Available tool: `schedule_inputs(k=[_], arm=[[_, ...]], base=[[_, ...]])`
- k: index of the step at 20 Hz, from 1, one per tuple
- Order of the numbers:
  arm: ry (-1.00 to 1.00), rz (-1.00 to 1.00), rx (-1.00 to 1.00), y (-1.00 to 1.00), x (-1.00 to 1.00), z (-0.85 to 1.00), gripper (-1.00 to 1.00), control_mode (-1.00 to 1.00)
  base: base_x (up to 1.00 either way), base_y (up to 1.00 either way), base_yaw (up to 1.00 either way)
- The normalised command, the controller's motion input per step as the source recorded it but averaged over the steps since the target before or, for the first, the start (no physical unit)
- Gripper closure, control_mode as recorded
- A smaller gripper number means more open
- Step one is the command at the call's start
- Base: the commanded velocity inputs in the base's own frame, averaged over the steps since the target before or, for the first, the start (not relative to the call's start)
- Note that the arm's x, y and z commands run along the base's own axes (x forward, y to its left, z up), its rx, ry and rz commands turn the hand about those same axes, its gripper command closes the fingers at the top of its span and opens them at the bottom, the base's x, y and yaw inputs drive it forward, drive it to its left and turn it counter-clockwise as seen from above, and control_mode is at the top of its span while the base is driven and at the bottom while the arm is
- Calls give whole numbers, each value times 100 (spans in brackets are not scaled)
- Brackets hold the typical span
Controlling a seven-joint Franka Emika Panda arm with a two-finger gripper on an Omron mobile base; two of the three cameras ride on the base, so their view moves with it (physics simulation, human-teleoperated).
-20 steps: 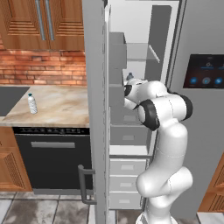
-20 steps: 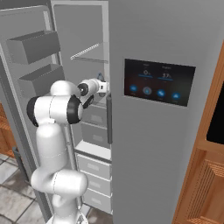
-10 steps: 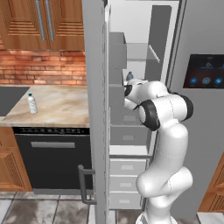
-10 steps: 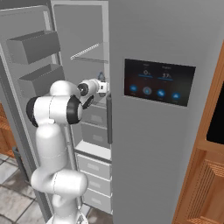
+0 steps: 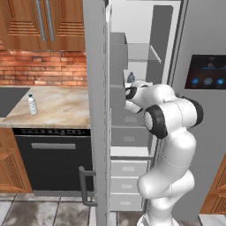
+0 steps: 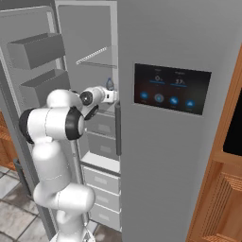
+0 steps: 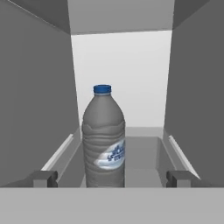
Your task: Take the bottled waters from the counter and place them in the freezer to freeze. Close the freezer door after placing the bottles.
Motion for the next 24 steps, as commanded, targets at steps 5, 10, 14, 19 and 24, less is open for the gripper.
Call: schedule_inputs(k=[5,10,14,19,24], arm=[[2,0,5,0,-36,20,-100,-100],[7,0,6,0,-33,19,-100,-100],[11,1,4,1,-31,12,-100,-100],[11,7,4,9,-28,21,-100,-100],[6,4,5,2,-26,29,-100,-100]], base=[[0,0,0],[0,0,0],[0,0,0],[0,0,0],[0,0,0]])
